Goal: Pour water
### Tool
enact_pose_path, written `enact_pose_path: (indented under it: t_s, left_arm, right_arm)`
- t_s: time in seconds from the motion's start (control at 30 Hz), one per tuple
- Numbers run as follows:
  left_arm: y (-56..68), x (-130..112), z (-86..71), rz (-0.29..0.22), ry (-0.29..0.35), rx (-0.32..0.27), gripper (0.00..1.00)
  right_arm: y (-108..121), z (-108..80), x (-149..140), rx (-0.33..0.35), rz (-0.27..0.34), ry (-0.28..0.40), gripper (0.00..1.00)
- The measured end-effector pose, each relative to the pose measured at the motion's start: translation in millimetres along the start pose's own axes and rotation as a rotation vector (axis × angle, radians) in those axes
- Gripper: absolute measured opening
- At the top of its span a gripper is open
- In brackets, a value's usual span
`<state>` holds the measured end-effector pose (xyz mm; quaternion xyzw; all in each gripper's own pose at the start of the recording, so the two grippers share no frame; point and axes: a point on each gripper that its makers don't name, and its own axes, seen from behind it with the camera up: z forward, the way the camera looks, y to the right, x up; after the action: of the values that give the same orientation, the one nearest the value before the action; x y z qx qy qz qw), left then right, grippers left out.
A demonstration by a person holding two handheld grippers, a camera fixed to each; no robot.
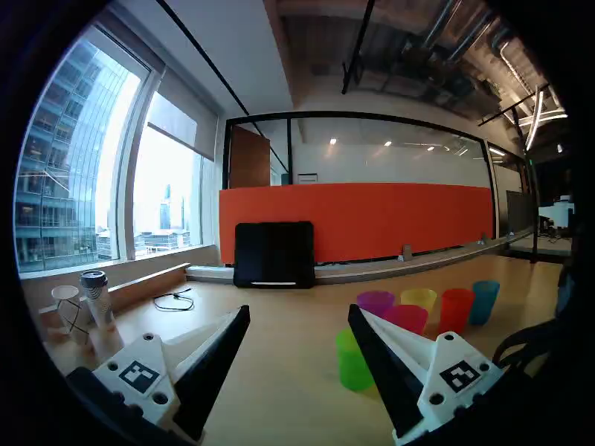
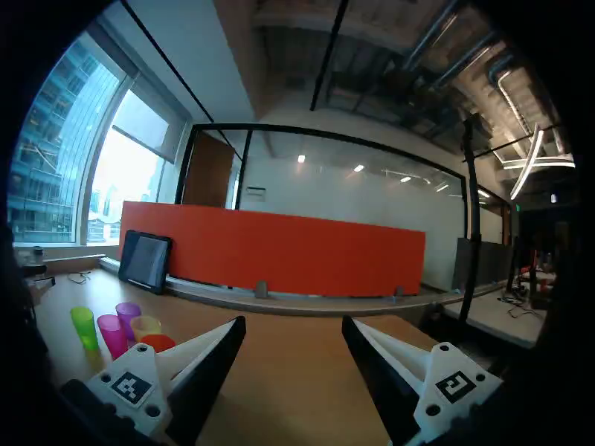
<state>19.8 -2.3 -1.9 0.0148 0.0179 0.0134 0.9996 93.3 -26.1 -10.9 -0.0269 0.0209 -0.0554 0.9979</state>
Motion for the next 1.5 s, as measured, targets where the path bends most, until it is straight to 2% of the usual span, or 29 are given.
enact_pose_path:
  t_s: [0.3, 0.7, 1.5]
  left_arm:
    - [-4.2, -11, -0.2, -0.004, -0.015, 0.006, 0.99]
    - [-1.4, -17, 0.3, -0.033, -0.024, -0.009, 0.99]
    - [-0.7, -19, 2.1, -0.027, -0.036, -0.013, 0.99]
  right_arm:
    - [-4, 0.3, 2, 0.004, -0.006, 0.0, 1.0]
    - [-6, 0.7, 8, 0.006, -0.012, 0.008, 1.0]
    - [-4, -5.1, 11, 0.006, -0.02, 0.018, 1.0]
